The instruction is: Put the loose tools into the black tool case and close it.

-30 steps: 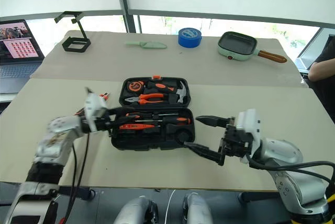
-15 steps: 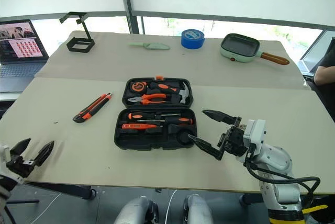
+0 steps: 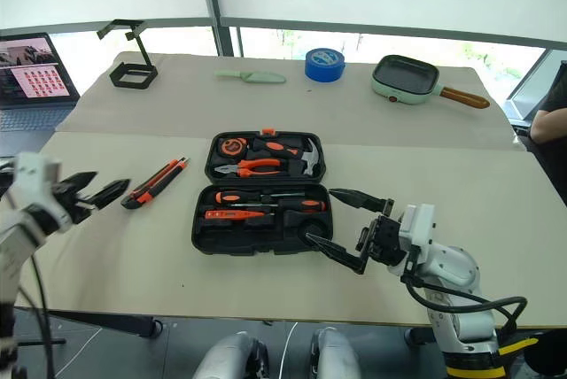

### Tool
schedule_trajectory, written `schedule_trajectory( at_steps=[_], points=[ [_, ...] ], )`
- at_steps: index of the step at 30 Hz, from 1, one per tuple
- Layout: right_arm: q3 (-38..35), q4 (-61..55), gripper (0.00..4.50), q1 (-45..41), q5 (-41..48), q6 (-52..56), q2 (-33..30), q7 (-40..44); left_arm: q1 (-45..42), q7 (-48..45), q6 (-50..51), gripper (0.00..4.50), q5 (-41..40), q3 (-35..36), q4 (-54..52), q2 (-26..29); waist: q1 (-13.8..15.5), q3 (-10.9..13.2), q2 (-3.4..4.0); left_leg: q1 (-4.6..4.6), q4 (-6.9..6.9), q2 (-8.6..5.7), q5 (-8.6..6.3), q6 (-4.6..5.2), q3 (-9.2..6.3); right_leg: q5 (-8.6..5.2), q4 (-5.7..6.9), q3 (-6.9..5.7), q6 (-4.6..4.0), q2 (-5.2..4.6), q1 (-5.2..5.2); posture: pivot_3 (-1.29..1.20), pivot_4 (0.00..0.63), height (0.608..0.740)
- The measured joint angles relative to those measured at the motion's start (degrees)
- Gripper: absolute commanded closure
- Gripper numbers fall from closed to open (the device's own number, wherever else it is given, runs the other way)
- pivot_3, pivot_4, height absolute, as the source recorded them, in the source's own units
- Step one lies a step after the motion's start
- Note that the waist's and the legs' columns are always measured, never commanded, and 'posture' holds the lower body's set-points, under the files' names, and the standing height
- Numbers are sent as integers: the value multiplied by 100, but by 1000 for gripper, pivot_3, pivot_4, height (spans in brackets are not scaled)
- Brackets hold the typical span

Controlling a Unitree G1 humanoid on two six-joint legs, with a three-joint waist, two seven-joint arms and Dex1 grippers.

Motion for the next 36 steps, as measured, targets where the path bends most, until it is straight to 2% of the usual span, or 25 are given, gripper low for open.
schedule_trajectory(
  at_steps=[5, 9, 10, 14, 18, 20, 24, 26, 29, 31, 36],
  points=[
    [19, -36, 0, 49, -87, -1, 0, -186, -1369, -311, -165, 104, 670, -842, 1635, -157, -92, 0, -1, -2, 0, 1, 5, -4, 7, 2, 4, 9, -6, 5, -8, 0, 150, 740],
    [13, -191, 0, 143, -127, 0, -15, -287, -1792, -650, -342, 1086, 1003, -1228, 2507, -334, -120, 1, -1, -4, 0, 2, 5, -4, 8, 0, 6, 11, -3, 7, -11, 0, 150, 740],
    [11, -243, 0, 204, -128, 1, -34, -306, -1930, -741, -355, 1555, 1068, -1276, 2664, -333, -110, 1, -1, -5, 1, 2, 5, -3, 5, -1, 6, 6, -2, 5, -9, 0, 150, 740],
    [13, -363, 0, 232, -128, 8, -59, -385, -2166, -996, -342, 2945, 1328, -1466, 2988, -263, -86, 0, -1, 2, 2, 0, 4, -2, 7, -2, 7, 13, 1, -2, -5, 0, 150, 740],
    [12, -425, 0, 238, -127, 18, -75, -472, -2180, -1152, -507, 2980, 1414, -1407, 3096, -234, -105, 0, -1, 5, 1, 7, 4, -1, 7, -2, 9, 21, 0, -3, -9, 0, 150, 740],
    [9, -436, 0, 264, -126, 19, -93, -511, -2048, -1488, -905, 2980, 1208, -1172, 3046, -300, -98, 1, -1, -10, 2, 8, 4, -2, 4, -1, 9, 21, -1, -4, -18, 0, 150, 740],
    [-13, -447, 0, 294, -121, 20, -247, -506, -1828, -2461, -1596, 2980, 872, -1090, 2211, -323, -52, 2, -4, -62, 25, 2, 6, 1, 2, 22, 19, 14, -39, -7, -64, 0, 150, 740],
    [-223, -452, 0, 352, -71, 20, -435, -404, -1453, -3520, -1235, 2980, 445, -1393, 851, 13, -54, 2, -4, -73, 31, -2, 7, 2, 7, 23, 18, 14, -37, -4, -73, 0, 150, 740],
    [-609, -428, 0, 488, 98, 27, -799, -252, -1145, -4407, -645, 2980, 70, -1955, -847, 348, -43, 2, -2, -68, 29, -7, 6, 4, 8, 17, 14, 21, -23, -4, -69, 0, 150, 740],
    [-749, -399, 0, 617, 126, 70, -1026, -65, -1040, -4400, -501, 2980, 111, -2286, -1500, 270, -32, 1, 1, -54, 26, -3, 6, 4, 6, -7, 14, 30, 13, 2, -57, 0, 150, 740],
    [-983, -154, 0, 821, 266, 221, -1560, 434, -1033, -3599, 183, 2980, 433, -2851, -2236, -148, -52, 3, -1, -43, 22, -1, 7, 11, 2, -7, 21, 82, 17, 13, -55, 0, 150, 740]
  ],
)
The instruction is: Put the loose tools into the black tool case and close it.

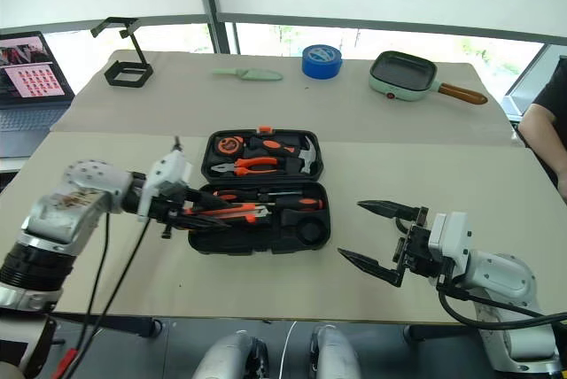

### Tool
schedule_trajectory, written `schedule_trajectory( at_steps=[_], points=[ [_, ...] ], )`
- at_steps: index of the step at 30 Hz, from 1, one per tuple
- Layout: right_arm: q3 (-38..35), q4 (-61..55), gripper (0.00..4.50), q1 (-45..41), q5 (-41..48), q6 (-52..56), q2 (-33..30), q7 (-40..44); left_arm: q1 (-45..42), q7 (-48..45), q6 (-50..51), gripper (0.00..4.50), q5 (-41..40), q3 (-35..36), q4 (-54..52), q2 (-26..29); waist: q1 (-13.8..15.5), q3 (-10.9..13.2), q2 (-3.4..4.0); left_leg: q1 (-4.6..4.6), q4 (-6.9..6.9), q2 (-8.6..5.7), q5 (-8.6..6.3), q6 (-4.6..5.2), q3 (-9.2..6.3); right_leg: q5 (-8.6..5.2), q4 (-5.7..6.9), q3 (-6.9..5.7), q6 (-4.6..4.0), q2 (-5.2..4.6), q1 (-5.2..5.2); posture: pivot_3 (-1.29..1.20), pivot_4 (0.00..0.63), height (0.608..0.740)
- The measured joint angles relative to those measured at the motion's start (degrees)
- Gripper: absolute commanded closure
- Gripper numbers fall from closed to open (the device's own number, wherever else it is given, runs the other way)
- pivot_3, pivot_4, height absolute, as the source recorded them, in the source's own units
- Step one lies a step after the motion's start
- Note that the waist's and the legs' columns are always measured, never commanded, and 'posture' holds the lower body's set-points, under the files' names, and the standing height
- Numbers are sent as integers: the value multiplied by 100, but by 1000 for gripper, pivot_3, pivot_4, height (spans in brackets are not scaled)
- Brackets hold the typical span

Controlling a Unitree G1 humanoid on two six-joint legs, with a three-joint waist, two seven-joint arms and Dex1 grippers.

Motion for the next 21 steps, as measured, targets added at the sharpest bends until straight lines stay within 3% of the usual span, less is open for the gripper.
schedule_trajectory(
  at_steps=[9, 21],
  points=[
    [-62, -46, 0, 138, 39, 29, 12, 39, 174, 767, 366, 2980, 384, -442, -200, -324, 14, 0, 1, 2, -5, 0, 0, 1, 3, 0, -4, 18, -3, 4, -1, 0, 150, 740],
    [8, -121, 0, 145, 23, 66, 84, -98, 257, 810, -267, 2980, 724, -619, -198, -384, 24, -1, 2, 5, 1, -3, -8, 14, 7, 2, -5, 23, 1, -3, 3, 0, 150, 740]
  ],
)
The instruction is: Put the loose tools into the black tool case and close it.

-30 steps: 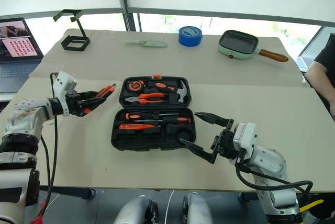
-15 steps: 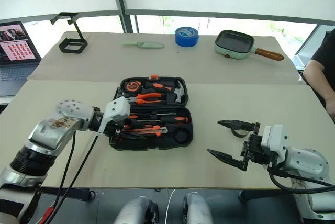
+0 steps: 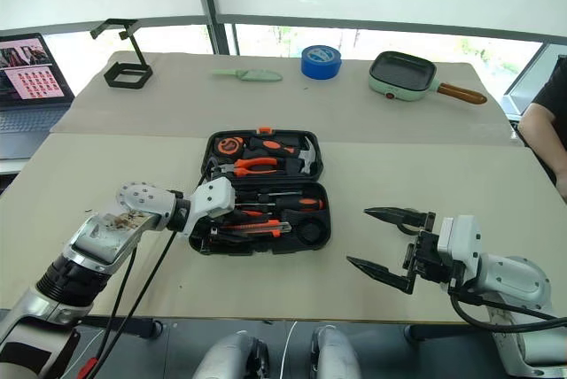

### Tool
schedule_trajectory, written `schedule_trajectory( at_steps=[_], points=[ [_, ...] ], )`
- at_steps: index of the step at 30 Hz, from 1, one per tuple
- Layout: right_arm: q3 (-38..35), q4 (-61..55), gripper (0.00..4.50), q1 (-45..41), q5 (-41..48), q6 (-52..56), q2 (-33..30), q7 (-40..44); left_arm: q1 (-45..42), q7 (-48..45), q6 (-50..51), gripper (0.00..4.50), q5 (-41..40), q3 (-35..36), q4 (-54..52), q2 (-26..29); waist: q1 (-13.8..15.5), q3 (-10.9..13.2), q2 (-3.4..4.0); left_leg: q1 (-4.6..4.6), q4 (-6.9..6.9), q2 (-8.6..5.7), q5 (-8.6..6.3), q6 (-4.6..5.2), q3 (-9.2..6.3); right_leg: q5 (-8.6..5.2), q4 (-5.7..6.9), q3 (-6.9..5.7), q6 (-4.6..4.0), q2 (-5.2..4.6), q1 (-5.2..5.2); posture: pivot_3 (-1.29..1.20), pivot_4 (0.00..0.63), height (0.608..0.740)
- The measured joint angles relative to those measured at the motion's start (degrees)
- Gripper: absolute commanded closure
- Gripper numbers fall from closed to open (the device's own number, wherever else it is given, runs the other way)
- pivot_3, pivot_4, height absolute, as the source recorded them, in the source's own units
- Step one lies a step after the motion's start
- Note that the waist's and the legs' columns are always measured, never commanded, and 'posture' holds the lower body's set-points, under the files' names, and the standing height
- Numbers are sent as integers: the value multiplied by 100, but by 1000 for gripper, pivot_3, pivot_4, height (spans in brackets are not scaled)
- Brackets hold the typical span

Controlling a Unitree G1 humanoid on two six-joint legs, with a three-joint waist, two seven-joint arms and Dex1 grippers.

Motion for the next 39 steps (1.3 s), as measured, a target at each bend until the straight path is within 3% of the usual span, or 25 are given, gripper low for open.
schedule_trajectory(
  at_steps=[6, 8, 12, 18, 21, 25, 32, 39],
  points=[
    [142, 0, 0, -72, -32, 4, 29, -23, 34, -74, -13, 2980, 60, -47, -1, 28, -2, -1, 1, 12, 0, 0, -2, 3, 0, 0, -2, 0, 0, 1, 15, 0, 150, 740],
    [149, 1, 0, -83, -34, 5, 30, -35, 46, -112, 98, 1970, 37, -42, -28, 55, -10, -1, 2, 20, -3, 1, -3, 4, 0, -1, -6, 0, 0, 1, 22, 0, 150, 740],
    [192, 15, 0, -152, -47, 8, 64, -63, 110, 61, 229, 745, -46, 177, 63, -297, -3, -2, 3, 44, -3, 2, -9, 14, 0, -6, -12, 0, 9, -7, 51, 0, 150, 740],
    [322, 26, 0, -275, -90, 66, 171, -110, 170, -193, -105, 745, -416, 271, 401, -512, 14, -1, 2, 38, -1, 1, -14, 22, 0, -7, -13, -2, 12, -12, 50, 0, 150, 740],
    [358, 29, 0, -288, -94, 85, 176, -132, 173, -242, -357, 745, -648, 659, 545, -592, 7, -1, 2, 40, -1, 2, -12, 19, -1, -7, -11, -2, 11, -15, 51, 0, 150, 740],
    [363, 32, 0, -294, -95, 93, 237, -179, 179, -320, -771, 1848, -821, 1011, 789, -632, -6, -1, 3, 42, -1, 3, -12, 19, -1, -7, -11, -2, 11, -15, 51, 0, 150, 740],
    [403, 32, 0, -241, -194, 94, 348, -264, 686, -833, -2095, 4338, -639, 1032, 985, -481, -11, -2, 3, 42, -2, 2, -12, 17, 0, -6, -12, -3, 10, -20, 51, 0, 150, 740],
    [420, 35, 0, -231, -208, 94, 380, -288, 869, -636, -2644, 4428, -142, 781, 1101, -501, 29, -5, 9, 51, -2, 2, -20, 30, -1, -6, -13, -5, 10, -24, 61, 0, 150, 740]
  ],
)
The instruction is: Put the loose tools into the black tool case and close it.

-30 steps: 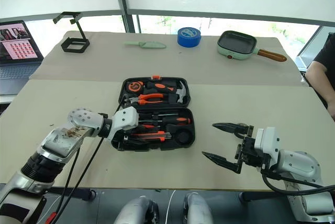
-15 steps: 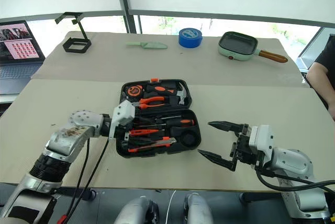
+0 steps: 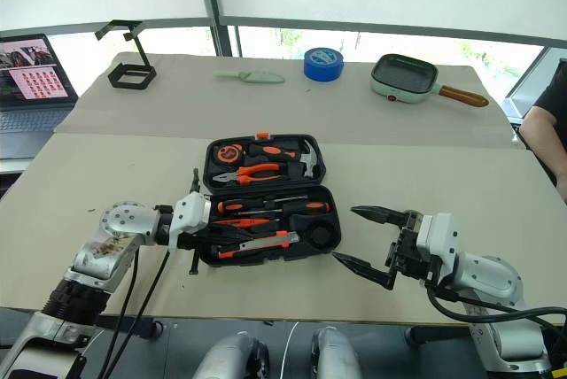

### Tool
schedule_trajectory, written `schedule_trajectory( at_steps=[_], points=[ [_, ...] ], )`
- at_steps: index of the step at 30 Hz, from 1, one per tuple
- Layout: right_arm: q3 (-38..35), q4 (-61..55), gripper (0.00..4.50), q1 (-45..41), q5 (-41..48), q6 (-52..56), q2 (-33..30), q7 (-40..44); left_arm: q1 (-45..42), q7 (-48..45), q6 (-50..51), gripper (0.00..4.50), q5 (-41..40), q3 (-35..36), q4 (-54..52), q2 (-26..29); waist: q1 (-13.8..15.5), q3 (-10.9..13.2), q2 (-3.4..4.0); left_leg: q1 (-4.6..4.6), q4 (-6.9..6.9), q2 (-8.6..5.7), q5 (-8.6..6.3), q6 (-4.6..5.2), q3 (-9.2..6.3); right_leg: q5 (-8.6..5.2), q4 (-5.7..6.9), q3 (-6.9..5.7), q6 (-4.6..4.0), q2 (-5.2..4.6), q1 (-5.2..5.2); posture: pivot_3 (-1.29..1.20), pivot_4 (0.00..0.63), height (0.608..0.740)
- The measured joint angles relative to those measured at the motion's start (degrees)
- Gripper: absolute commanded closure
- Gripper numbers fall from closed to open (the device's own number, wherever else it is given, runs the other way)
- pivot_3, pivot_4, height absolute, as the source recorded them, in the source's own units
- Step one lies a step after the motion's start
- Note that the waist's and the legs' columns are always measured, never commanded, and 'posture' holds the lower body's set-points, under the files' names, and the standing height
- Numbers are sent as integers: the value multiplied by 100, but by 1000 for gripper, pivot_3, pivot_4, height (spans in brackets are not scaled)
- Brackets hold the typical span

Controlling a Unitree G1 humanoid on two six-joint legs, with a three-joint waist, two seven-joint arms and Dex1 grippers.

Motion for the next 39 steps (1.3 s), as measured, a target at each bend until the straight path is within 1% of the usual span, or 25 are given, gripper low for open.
schedule_trajectory(
  at_steps=[4, 6, 11, 16, 18, 20, 21, 22, 23, 25, 26, 27, 28, 29, 31, 33, 37, 39],
  points=[
    [0, 2, 0, 5, 0, 0, 1, 0, -77, 97, 24, 4428, 163, -176, 98, -7, 26, -5, 8, 21, 0, 0, -22, 37, 0, -1, 0, 1, 2, -11, 16, 0, 150, 740],
    [1, 2, 0, 15, 0, 0, 11, -1, -130, 144, -36, 4428, 312, -290, 211, -7, 24, -13, 19, 25, -1, 1, -24, 39, 0, -1, 0, 3, 2, -12, 18, 0, 150, 740],
    [19, 38, 0, 36, -7, 1, 28, -1, -348, 132, -97, 4428, 564, -619, 314, -76, 49, -66, 88, 41, -8, -1, -28, 46, 1, -2, -9, 2, 4, -7, 36, 0, 150, 740],
    [27, 38, 0, 76, -37, 1, 38, -20, -356, 265, -201, 4428, 618, -604, 408, -287, 115, -89, 117, 51, -8, -3, -34, 56, 0, -6, -19, 1, 10, -10, 54, 0, 150, 740],
    [-87, -4, 0, 277, -31, 1, 34, -75, -225, 281, -191, 4428, 301, -365, 502, -470, 137, -88, 115, 41, -7, -3, -36, 60, -3, -5, -23, 0, 13, -30, 47, 0, 150, 740],
    [-399, -35, 0, 622, 5, 0, -27, -96, -51, 186, -79, 3886, -213, -51, 535, -574, 121, -80, 102, 10, -5, -3, -33, 55, -2, -2, -18, 2, 15, -31, 15, 0, 150, 740],
    [-532, -32, 0, 729, 9, 0, -52, -100, -18, 89, -69, 3712, -419, 78, 535, -579, 106, -78, 99, -7, -4, -2, -24, 41, -2, -1, -17, 1, 14, -29, 2, 0, 150, 740],
    [-740, -30, 0, 889, 14, 0, -89, -107, 1, -67, -43, 3380, -730, 273, 487, -569, 95, -77, 97, -17, -3, -2, -8, 13, -2, 0, -16, -1, 12, -23, -6, 0, 150, 740],
    [-926, -31, 0, 1058, 15, -11, -103, -103, 7, -184, 39, 2941, -935, 391, 386, -518, 92, -77, 97, -17, -3, -1, -7, 11, -2, 2, -16, 0, 6, -20, -7, 0, 150, 740],
    [-1369, 2, 0, 1428, 9, -119, -111, -74, 78, -400, 204, 2174, -1206, 619, 187, -202, 81, -77, 97, -11, -10, 0, -6, 9, -2, -5, -18, 0, 13, 1, -4, 0, 150, 740],
    [-1506, 30, 0, 1581, 4, -175, -111, -61, 117, -440, 263, 1919, -1274, 714, 173, -95, 74, -77, 98, -7, -11, -1, -6, 9, -2, -7, -18, 1, 14, 8, -2, 0, 150, 740],
    [-1702, 102, 0, 1784, -12, -280, -83, -38, 195, -495, 287, 1438, -1386, 874, 166, -1, 69, -76, 97, -5, -13, -1, -12, 18, -1, -10, -19, 3, 18, 8, -1, 0, 150, 740],
    [-1827, 167, 0, 1901, -35, -358, -42, -25, 258, -533, 299, 1142, -1430, 975, 159, 40, 69, -76, 97, -4, -13, 0, -22, 34, -1, -11, -19, 2, 19, 7, 0, 0, 150, 740],
    [-1987, 297, 0, 2057, -110, -518, 41, -21, 423, -630, 397, 722, -1566, 1061, 76, 179, 57, -75, 95, -4, -12, 0, -31, 47, -1, -10, -19, 2, 20, 7, -1, 0, 150, 740],
    [-2317, 623, 0, 2396, -265, -810, 232, -70, 859, -808, 675, 37, -1772, 1238, -157, 540, 36, -74, 96, -1, -14, 1, -34, 45, -2, -12, -19, 7, 19, -9, -1, 0, 150, 740],
    [-2436, 889, 0, 2598, -389, -935, 358, -111, 1106, -855, 748, 37, -1865, 1451, -245, 686, 33, -71, 100, 1, -16, 4, -39, 37, -3, -22, -21, 9, 4, -22, -4, 0, 150, 740],
    [-2435, 1155, 0, 2718, -892, -1159, 450, -351, 1293, -803, 319, 37, -1994, 1862, -252, 441, 22, -68, 107, 7, -16, 3, -50, 16, -2, -31, -21, 21, -12, -24, -2, 0, 150, 740],
    [-2421, 1178, 0, 2727, -972, -1014, 404, -479, 1333, -756, 175, 37, -1972, 1923, -222, 394, 13, -68, 108, 8, -18, 3, -58, 0, -2, -30, -19, 23, -11, -22, -5, 0, 150, 740]
  ],
)
